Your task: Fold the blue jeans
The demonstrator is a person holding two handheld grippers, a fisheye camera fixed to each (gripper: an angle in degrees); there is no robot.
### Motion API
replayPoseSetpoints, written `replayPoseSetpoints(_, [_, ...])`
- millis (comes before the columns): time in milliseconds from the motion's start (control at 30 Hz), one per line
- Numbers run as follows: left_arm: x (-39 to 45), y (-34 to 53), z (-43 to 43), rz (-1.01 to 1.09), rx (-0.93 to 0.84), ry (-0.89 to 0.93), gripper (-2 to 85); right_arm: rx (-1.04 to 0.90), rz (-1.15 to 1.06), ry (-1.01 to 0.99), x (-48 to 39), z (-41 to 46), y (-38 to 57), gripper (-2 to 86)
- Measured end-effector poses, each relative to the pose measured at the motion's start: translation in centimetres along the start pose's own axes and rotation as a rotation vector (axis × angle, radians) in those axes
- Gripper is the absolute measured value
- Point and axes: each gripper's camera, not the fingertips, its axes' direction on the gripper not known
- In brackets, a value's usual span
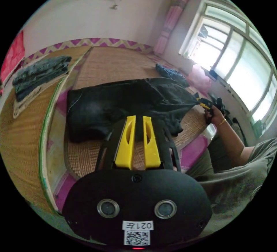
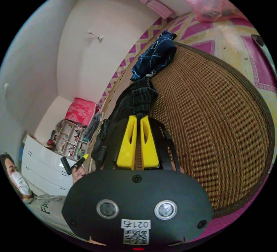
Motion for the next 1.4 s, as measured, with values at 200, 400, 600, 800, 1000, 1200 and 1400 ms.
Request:
replayPoseSetpoints(200, [6.4,-5.3,6.5,0.257,-0.079,-0.154,8.9,0.027,-0.019,-0.046,0.8,-3.6,-0.8,7.4])
replayPoseSetpoints(400, [8.8,-7.9,11.1,0.404,-0.127,-0.264,11.0,0.061,-0.043,-0.05,0.6,-6.4,-1.2,8.8])
replayPoseSetpoints(600, [6.2,-9.4,12.3,0.35,-0.173,-0.292,4.6,0.084,-0.112,0.08,-1.9,-8.3,-1.5,9.0])
replayPoseSetpoints(800, [-2.6,-10.5,4.6,0.087,0.033,-0.072,0.4,0.129,-0.306,0.401,-7.8,-8.8,-0.3,7.2])
replayPoseSetpoints(1000, [-16.8,-8.5,-11.8,-0.109,0.346,-0.136,-0.3,0.048,-0.245,0.535,-8.6,-8.3,-1.8,8.7])
replayPoseSetpoints(1200, [-37.1,0.5,-24.2,-0.515,0.432,-0.3,-0.5,0.002,-0.042,0.264,-4.2,-11.0,-3.7,13.5])
replayPoseSetpoints(1400, [-53.7,13.0,-25.5,-0.996,0.368,-0.233,-0.8,0.05,0.05,0.222,-3.2,-13.2,-4.6,11.9])
